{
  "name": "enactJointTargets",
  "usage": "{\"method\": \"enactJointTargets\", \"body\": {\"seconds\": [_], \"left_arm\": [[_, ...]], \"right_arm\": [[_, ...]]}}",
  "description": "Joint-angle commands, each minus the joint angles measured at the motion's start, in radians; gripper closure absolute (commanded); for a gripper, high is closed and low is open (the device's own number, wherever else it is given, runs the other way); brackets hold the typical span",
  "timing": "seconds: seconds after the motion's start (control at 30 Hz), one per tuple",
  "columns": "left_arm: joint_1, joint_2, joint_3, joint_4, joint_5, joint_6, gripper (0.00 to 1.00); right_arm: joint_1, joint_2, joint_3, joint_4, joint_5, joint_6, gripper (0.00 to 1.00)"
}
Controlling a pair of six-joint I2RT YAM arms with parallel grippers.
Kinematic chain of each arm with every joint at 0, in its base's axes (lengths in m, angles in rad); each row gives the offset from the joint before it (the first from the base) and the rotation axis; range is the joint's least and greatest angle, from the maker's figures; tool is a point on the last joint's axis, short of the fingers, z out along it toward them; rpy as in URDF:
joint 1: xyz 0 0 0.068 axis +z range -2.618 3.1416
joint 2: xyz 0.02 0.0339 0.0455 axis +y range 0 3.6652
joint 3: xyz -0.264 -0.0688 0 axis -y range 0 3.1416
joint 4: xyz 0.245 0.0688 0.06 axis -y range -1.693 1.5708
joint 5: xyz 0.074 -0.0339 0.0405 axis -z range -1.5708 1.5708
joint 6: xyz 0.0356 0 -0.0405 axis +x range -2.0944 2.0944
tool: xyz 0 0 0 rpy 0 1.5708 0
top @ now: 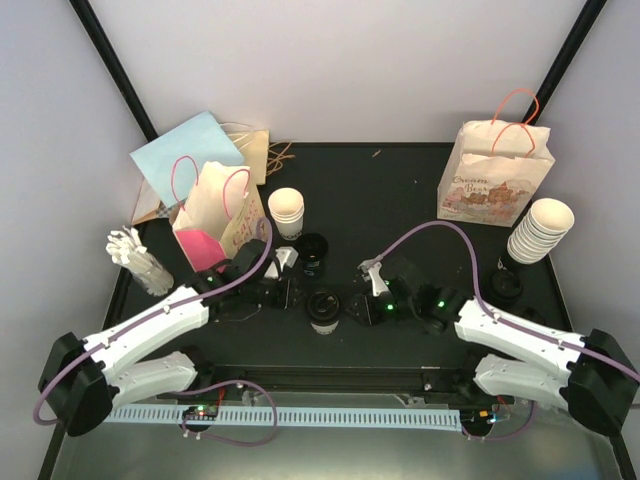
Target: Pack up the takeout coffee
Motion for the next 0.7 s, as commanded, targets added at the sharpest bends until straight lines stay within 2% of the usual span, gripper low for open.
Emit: {"method": "enactJointTargets", "body": {"seconds": [0.0, 0.67], "left_arm": [[0.006, 0.009, -0.006, 0.039, 0.027, 0.014, 0.72], [0.007, 0.006, -0.049, 0.038, 0.097, 0.012, 0.74]], "right_arm": [[0.004, 0.017, 0.019, 0.031, 0.007, 0.006, 0.65], [0.004, 0.080, 0.050, 0.026, 0.054, 0.003, 0.68]]}}
